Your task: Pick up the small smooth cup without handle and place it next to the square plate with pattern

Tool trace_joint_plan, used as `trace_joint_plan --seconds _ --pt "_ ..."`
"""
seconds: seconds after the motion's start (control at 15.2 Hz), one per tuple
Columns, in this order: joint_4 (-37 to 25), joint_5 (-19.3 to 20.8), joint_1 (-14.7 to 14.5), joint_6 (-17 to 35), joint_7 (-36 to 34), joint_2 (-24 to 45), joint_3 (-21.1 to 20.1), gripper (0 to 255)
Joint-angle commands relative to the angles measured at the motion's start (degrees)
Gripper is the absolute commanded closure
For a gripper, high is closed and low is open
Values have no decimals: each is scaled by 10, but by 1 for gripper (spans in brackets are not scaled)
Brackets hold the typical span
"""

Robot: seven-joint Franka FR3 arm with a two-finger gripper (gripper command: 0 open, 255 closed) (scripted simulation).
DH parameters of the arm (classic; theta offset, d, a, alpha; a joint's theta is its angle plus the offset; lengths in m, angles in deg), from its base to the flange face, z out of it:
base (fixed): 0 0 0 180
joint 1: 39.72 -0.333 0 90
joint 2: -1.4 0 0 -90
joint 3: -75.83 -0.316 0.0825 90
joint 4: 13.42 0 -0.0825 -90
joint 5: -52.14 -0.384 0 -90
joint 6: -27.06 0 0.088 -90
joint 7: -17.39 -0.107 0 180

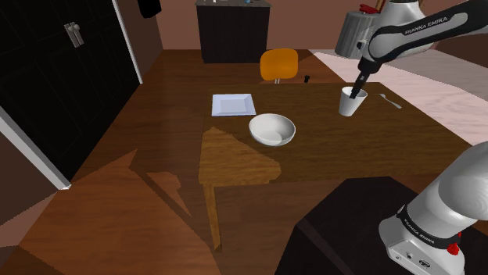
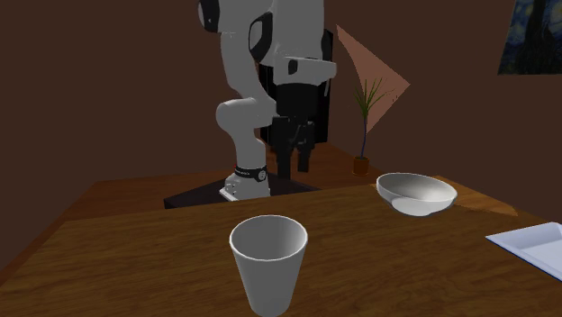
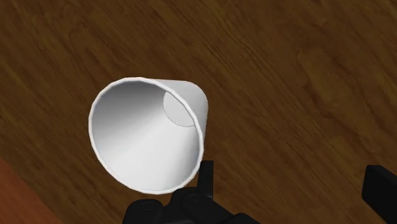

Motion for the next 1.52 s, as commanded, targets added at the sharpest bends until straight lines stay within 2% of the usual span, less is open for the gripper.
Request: trace_joint_plan --seconds 0.0,0.26,0.79,1.32,1.39,1.45 --pt "-14 -11 0 31 29 41 21 0" --pt "-55 -59 -2 83 97 133 54 0" --pt "-48 -95 2 142 123 189 58 0" --pt "-48 -95 2 142 123 189 58 0" --pt "-48 -95 2 142 123 189 58 255" --pt "-48 -95 2 142 123 189 58 255"
